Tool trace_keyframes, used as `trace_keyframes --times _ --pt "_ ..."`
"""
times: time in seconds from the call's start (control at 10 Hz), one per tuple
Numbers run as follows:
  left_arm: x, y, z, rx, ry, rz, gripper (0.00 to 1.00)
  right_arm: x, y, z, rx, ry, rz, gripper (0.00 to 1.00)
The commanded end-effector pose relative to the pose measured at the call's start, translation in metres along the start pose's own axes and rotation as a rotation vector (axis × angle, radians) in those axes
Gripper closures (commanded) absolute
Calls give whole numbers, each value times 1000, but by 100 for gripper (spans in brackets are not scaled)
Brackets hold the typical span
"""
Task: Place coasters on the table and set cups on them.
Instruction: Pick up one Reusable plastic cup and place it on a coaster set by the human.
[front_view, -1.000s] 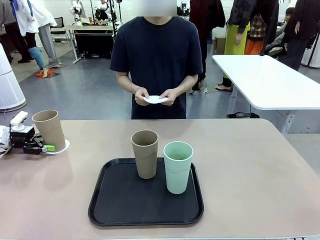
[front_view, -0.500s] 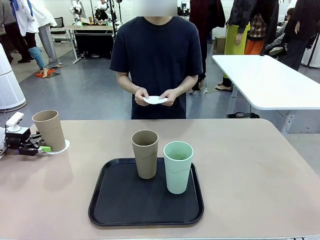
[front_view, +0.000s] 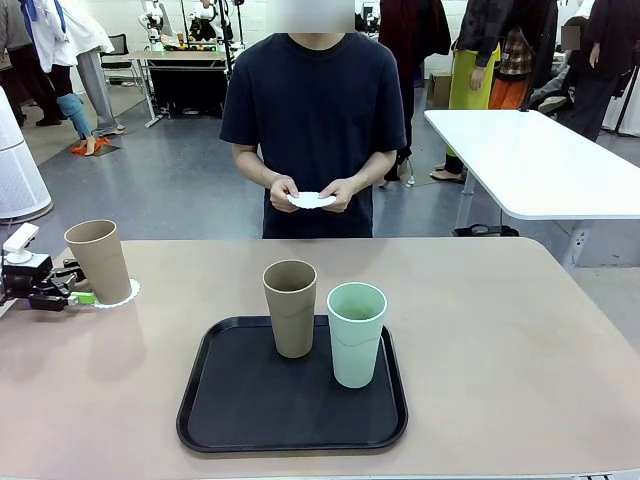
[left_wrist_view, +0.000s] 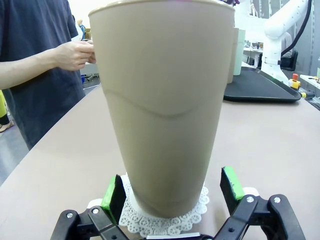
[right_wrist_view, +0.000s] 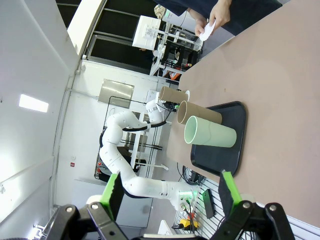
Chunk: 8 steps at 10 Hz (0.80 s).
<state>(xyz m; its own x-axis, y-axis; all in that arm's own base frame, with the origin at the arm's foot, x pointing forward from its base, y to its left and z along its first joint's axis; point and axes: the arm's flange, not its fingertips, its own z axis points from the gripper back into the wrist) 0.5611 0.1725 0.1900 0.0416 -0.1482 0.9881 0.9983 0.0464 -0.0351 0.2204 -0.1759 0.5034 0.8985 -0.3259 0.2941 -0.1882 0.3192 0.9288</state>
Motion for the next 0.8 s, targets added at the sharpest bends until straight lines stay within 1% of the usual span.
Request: trace_keyframes --times 0.0,0.1,0.3,0.4,0.5,0.6,0.7 --pt "1 -2 14 -9 32 -27 0 1 0 -2 6 -13 -4 0" --pt "2 -4 19 -6 42 -28 0 1 0 -2 6 -13 -4 0" --pt "3 -9 36 26 101 -8 0 1 0 -2 6 -13 -4 0" --pt "14 -24 42 49 199 41 0 1 0 -2 6 -13 -4 0" --pt "37 -50 36 118 371 93 0 1 0 -2 6 -13 -4 0" --pt "62 -79 27 157 539 107 0 1 0 -2 6 -13 -4 0" --pt "90 -109 20 218 682 89 0 1 0 -2 6 -13 -4 0"
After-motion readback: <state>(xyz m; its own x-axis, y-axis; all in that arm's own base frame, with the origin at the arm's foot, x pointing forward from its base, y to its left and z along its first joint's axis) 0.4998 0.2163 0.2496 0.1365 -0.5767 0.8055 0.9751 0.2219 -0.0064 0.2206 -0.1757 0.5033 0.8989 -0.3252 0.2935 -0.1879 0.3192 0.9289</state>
